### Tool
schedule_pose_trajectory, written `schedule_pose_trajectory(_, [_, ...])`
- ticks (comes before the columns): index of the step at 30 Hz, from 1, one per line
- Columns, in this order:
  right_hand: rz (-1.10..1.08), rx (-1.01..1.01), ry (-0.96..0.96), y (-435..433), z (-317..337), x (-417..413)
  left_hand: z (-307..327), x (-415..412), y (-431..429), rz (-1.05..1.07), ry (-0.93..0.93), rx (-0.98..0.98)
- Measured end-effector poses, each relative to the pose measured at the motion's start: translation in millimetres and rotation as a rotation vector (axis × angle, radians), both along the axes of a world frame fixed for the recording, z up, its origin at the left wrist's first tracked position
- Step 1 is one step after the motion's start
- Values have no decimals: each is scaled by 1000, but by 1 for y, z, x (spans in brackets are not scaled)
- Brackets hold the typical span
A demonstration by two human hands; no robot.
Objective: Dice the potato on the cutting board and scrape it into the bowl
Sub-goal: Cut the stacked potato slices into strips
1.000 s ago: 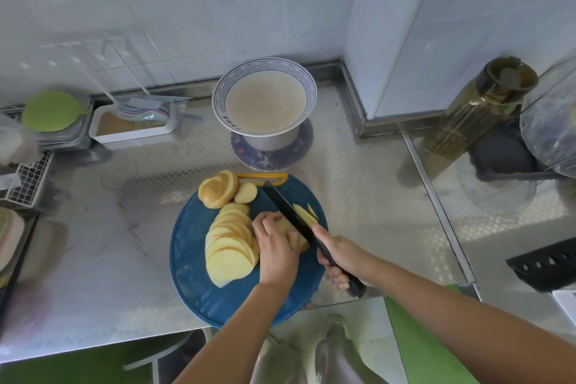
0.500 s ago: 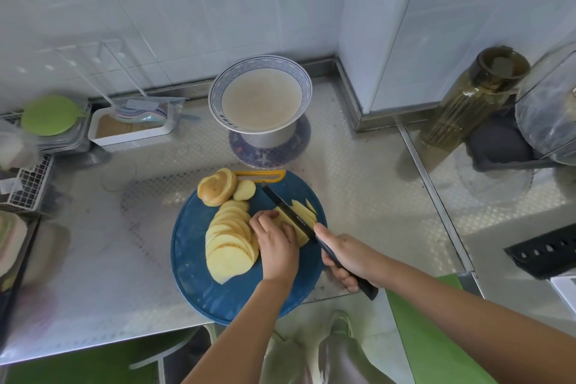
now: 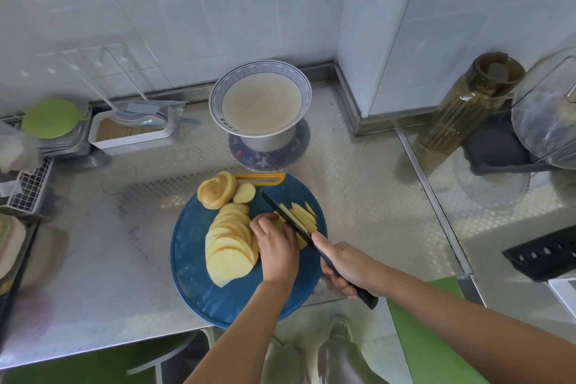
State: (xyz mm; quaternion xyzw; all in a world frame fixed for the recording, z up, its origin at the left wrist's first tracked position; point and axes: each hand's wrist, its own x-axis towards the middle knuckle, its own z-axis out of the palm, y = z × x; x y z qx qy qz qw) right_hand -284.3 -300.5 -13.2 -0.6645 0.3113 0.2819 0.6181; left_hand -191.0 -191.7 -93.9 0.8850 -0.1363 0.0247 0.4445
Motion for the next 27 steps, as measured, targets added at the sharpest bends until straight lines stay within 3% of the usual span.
schedule_pose_trajectory(20, [75,-70,88,5,1,8,-16,7,1,-91,-205,67])
schedule_pose_trajectory(27, [75,-54,124,4,-2,11,-17,7,1,-47,-153,-18])
